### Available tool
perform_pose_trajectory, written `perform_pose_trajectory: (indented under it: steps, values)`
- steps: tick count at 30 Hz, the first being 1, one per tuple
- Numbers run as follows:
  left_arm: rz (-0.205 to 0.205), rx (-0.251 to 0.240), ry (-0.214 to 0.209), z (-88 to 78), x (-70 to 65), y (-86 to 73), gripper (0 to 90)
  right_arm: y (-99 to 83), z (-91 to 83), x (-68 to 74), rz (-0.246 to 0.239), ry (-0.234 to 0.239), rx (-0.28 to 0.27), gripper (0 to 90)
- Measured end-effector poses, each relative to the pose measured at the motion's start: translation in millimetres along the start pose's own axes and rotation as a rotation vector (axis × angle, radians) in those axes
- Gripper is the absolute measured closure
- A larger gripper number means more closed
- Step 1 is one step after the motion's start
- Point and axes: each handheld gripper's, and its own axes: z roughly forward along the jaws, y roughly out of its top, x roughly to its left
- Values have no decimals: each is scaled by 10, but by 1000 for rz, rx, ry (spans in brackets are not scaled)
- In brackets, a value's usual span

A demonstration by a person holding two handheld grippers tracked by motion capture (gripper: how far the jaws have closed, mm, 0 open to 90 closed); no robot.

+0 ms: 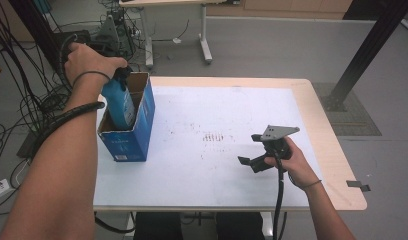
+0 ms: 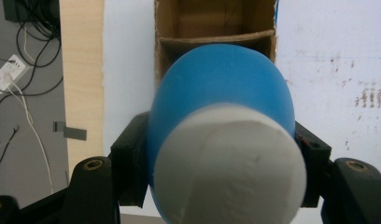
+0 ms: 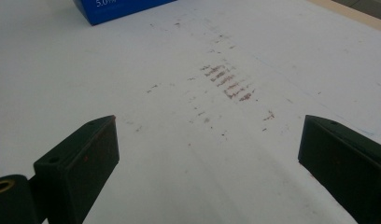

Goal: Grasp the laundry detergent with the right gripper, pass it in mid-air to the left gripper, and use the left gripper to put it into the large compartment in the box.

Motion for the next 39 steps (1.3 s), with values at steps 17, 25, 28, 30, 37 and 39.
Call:
perform_pose_trajectory:
  steps: [17,25,28,30,37,39]
  values:
    - [7,31,5,266,-23,31,373,-48,-17,-16,18,-11,5,51]
    - [12,52,-1,401,-16,38,373,-47,-16,-21,23,-18,6,52]
    - [15,60,1,457,-23,38,374,-39,-18,-23,19,-16,4,51]
    - [15,58,4,491,-24,30,373,-35,-19,-21,19,-17,4,51]
    - [19,72,10,602,-56,41,373,-70,-20,-23,27,-20,8,52]
    - [25,84,8,639,-67,53,373,-84,-20,-24,31,-19,7,51]
